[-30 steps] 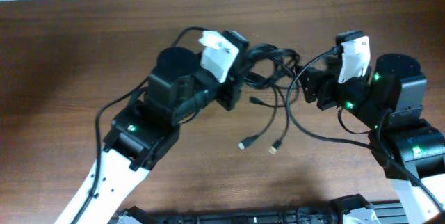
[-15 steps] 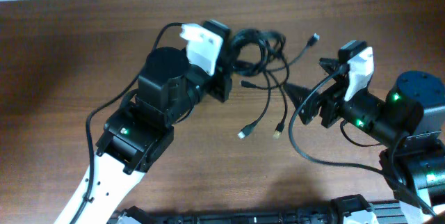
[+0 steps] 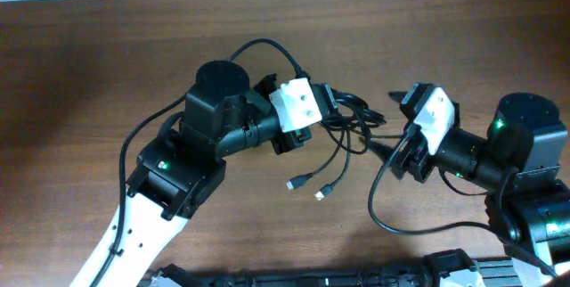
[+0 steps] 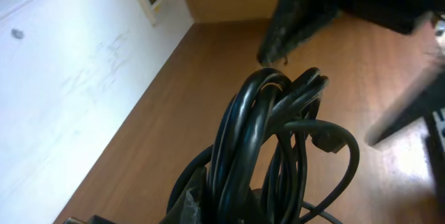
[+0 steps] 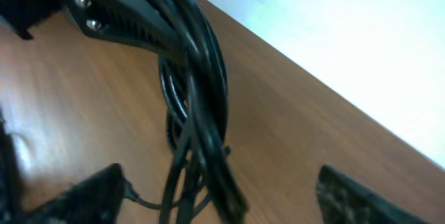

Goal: Untangle cables

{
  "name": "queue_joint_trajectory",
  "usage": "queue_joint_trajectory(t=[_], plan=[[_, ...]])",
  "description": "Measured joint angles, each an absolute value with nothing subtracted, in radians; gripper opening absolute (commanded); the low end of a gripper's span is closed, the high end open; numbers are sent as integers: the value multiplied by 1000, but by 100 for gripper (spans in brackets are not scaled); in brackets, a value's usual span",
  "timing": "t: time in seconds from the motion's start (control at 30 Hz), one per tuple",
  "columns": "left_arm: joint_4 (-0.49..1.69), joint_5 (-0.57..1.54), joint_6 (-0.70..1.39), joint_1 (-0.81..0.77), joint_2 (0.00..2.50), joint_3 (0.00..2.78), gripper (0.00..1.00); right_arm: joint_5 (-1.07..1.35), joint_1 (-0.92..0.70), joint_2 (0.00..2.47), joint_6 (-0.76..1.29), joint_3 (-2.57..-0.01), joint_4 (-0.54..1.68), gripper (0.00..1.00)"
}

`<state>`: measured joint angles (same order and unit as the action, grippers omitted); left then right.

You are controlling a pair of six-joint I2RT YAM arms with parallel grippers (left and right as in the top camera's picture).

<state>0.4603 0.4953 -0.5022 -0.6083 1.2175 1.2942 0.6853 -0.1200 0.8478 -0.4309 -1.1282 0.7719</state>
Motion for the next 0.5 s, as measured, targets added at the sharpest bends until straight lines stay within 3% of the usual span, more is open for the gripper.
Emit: queue_joint_trajectory(t=[0.07, 0.17, 0.2, 0.5], plan=[[459, 521, -509, -608, 1217, 1294, 0, 689, -120, 848, -437, -1128, 772, 34], [452, 540, -513, -608, 1217, 1294, 0, 706, -120, 848, -441, -1128, 775, 21], [451, 543, -514, -608, 1217, 1294, 0, 708, -120, 848, -440, -1128, 776, 5], [428, 486, -417, -617, 1223, 1294, 0, 664, -124, 844, -355, -1128, 765, 4]])
